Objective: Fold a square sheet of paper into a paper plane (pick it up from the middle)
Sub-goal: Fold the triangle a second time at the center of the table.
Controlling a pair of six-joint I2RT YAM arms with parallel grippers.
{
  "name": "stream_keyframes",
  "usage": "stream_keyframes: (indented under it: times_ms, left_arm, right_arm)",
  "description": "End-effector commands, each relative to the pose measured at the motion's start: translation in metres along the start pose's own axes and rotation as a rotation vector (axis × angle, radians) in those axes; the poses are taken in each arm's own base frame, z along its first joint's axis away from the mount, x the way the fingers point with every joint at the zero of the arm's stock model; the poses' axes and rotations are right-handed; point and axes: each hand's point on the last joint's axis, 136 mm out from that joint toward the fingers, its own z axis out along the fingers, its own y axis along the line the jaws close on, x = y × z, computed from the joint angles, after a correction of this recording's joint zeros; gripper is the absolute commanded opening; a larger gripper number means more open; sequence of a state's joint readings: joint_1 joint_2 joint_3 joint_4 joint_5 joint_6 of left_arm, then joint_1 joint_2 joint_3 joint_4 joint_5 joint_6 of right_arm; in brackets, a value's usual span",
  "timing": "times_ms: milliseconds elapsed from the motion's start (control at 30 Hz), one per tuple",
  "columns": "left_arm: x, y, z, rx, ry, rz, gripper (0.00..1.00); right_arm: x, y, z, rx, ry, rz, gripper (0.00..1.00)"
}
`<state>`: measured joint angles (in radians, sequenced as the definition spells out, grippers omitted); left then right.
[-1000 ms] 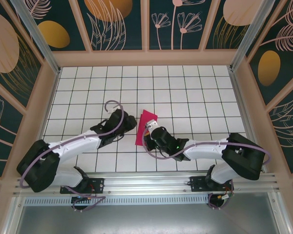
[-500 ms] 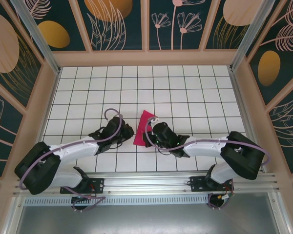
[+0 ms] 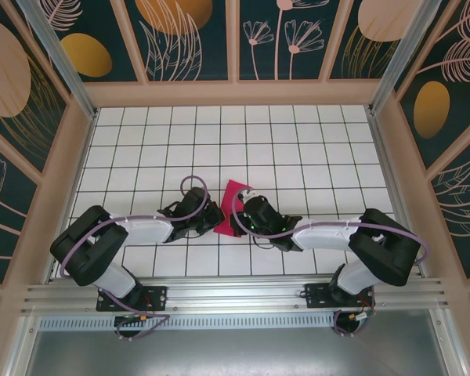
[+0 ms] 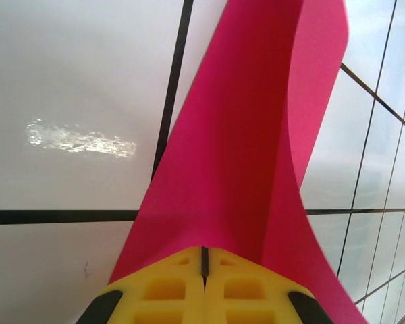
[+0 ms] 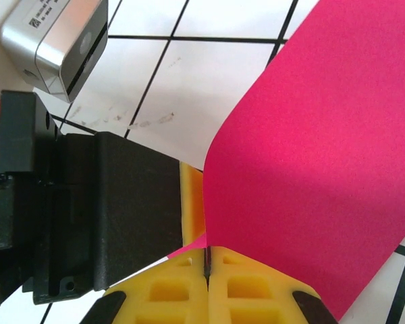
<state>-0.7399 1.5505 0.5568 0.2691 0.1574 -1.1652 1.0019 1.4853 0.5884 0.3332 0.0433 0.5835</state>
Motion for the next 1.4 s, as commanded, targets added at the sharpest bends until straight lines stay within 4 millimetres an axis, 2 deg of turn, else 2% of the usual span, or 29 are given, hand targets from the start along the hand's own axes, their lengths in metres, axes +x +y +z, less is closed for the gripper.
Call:
stream_keyframes:
  times_ms: [0,233,400,800,1133,1367]
  left_arm:
    - [0.000,-0.004,0.004,0.013,0.003,-0.023,0.00]
    - [0.005,0.026,0.009,-0.097,0.012,-0.028,0.00]
    - [0.006,0.035,0.010,-0.129,0.007,-0.022,0.00]
    - [0.005,0.046,0.012,-0.181,0.006,0.009,0.00]
    - [0.004,0.048,0.012,-0.202,0.006,0.026,0.00]
    - [0.005,0.051,0.013,-0.219,0.014,0.036,0.00]
  right_arm:
    - [-0.001,0.004,0.003,-0.013,0.016,0.018,0.00]
    - [0.000,0.002,-0.002,-0.038,0.048,0.009,0.00]
    - [0.003,-0.009,-0.004,-0.068,0.109,0.020,0.00]
    - [-0.003,-0.031,0.002,-0.049,0.164,-0.077,0.00]
    - [-0.004,-0.051,0.010,-0.022,0.189,-0.082,0.00]
    - [-0.005,-0.054,0.018,-0.017,0.210,-0.114,0.00]
